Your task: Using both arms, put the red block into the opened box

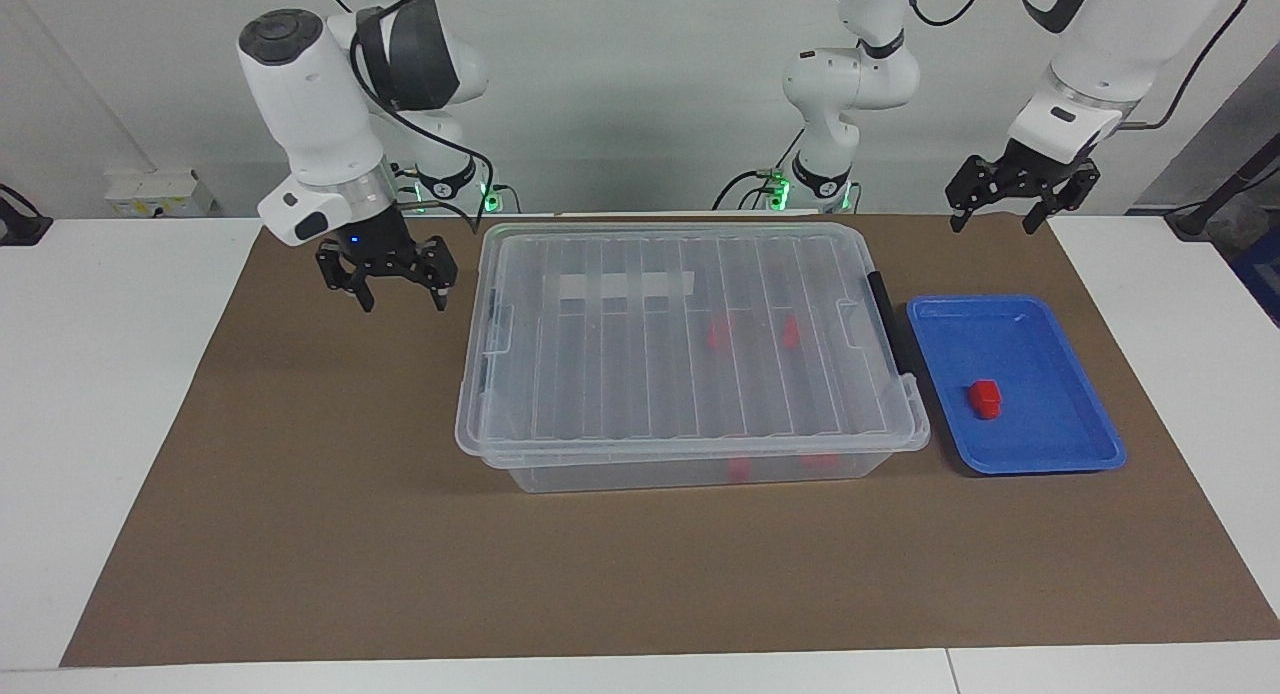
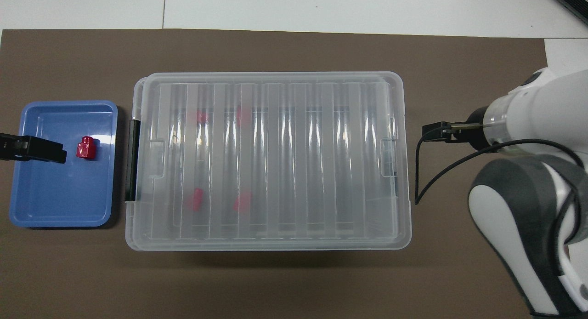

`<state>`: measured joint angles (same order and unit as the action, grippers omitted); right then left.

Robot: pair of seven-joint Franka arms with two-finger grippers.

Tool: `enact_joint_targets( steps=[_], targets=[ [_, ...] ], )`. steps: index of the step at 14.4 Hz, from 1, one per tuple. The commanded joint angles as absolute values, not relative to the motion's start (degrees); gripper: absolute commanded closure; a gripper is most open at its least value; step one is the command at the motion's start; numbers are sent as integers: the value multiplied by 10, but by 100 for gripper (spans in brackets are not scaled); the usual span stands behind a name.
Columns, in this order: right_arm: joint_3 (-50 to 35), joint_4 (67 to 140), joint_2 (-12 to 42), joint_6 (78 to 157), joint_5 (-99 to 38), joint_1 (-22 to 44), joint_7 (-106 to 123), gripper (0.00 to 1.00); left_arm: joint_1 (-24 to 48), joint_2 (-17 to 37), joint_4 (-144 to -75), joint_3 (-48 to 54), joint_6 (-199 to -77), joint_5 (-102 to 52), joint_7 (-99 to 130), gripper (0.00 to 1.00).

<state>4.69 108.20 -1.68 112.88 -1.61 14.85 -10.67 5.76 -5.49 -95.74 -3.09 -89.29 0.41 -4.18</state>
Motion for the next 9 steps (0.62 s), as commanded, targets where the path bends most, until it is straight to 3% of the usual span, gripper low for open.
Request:
enact_joint_targets(
  steps=[1,6,9],
  targets=[
    [48,1129,-26,1165,-26,175,-105,0,55,-62,-962,-34,-896,-4,-47,0],
    [49,1176,-25,1172,-26,185,-77,0,55,-65,-963,-38,-894,-4,-44,0],
    [49,1201,-23,1215,-26,186,-77,0,55,-66,-966,-38,-893,-4,-44,0]
  ],
)
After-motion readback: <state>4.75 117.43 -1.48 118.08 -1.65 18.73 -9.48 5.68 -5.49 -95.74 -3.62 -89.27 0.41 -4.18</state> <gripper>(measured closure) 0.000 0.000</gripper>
